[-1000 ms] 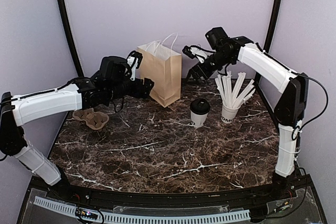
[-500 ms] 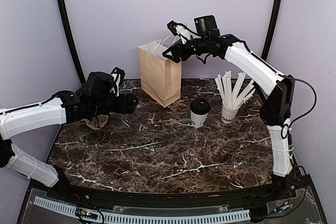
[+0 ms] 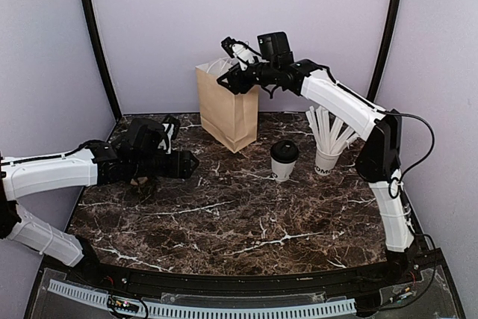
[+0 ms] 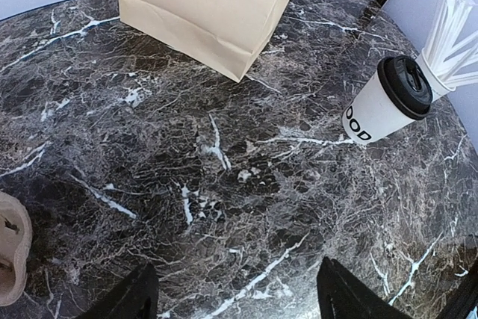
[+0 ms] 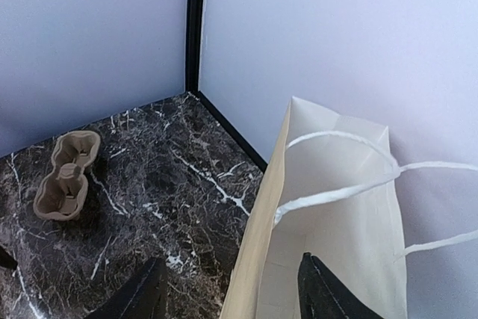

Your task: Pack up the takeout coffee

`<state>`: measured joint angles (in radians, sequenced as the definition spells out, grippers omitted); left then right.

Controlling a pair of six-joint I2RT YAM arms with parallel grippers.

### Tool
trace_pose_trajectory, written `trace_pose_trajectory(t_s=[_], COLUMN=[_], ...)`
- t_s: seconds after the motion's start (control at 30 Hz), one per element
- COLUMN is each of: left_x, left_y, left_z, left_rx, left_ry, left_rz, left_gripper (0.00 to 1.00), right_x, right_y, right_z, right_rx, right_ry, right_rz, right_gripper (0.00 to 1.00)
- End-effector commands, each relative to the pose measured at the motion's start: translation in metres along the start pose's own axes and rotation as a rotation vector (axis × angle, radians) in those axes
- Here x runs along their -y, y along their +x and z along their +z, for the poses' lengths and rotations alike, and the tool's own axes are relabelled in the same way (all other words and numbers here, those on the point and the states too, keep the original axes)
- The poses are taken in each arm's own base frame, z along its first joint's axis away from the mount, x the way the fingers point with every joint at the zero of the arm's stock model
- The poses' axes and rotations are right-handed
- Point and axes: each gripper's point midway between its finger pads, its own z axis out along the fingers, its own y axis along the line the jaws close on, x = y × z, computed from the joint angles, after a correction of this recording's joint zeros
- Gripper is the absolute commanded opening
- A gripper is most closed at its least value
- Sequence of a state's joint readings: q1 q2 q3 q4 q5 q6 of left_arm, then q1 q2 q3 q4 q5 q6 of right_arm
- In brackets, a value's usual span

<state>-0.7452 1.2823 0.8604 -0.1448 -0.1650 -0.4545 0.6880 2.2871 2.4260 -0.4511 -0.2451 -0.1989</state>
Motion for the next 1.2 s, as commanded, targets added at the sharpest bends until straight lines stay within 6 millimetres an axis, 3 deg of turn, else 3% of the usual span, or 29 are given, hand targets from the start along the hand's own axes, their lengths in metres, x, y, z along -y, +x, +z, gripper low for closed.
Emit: trace_pose_trajectory(t_s=[0.0,0.17,0.37,0.5,0.77,0.97,1.17], left_x=[0.007,0.001,-0.002,0.001,0.004,0.004,0.003], left_y=[0.005,0.013,0.024,0.026,0.032,0.036,0.037], left_z=[0.001,0.001,0.003,0.005,0.009,0.011,0.013], left_rx=[-0.012,-0.032,-0.053,-0.059,-0.089,-0.1,-0.101], left_ry=[0.044,0.029,0.028,0.044,0.064,0.066,0.057], left_rz=[-0.014,-0.011,-0.01,-0.013,0.0,0.001,0.021], left_gripper=[0.76,0.76,0.76,0.76,0.76,0.76,0.76], right_x=[0.01,0.019,0.019,0.006,-0.018,-0.029,-0.059], right_y=[-0.022,-0.012,-0.014,-0.009,0.023,0.028,0.04], right_z=[0.007,0.013,0.01,0.009,0.019,0.011,-0.003], right_rx=[0.084,0.056,0.056,0.027,-0.111,-0.159,-0.244], right_ry=[0.088,0.148,0.165,0.129,0.127,0.138,0.093], right_rz=[-0.075,-0.161,-0.201,-0.227,-0.386,-0.429,-0.501], right_gripper=[0.61,0.62,0.58,0.57,0.62,0.58,0.49])
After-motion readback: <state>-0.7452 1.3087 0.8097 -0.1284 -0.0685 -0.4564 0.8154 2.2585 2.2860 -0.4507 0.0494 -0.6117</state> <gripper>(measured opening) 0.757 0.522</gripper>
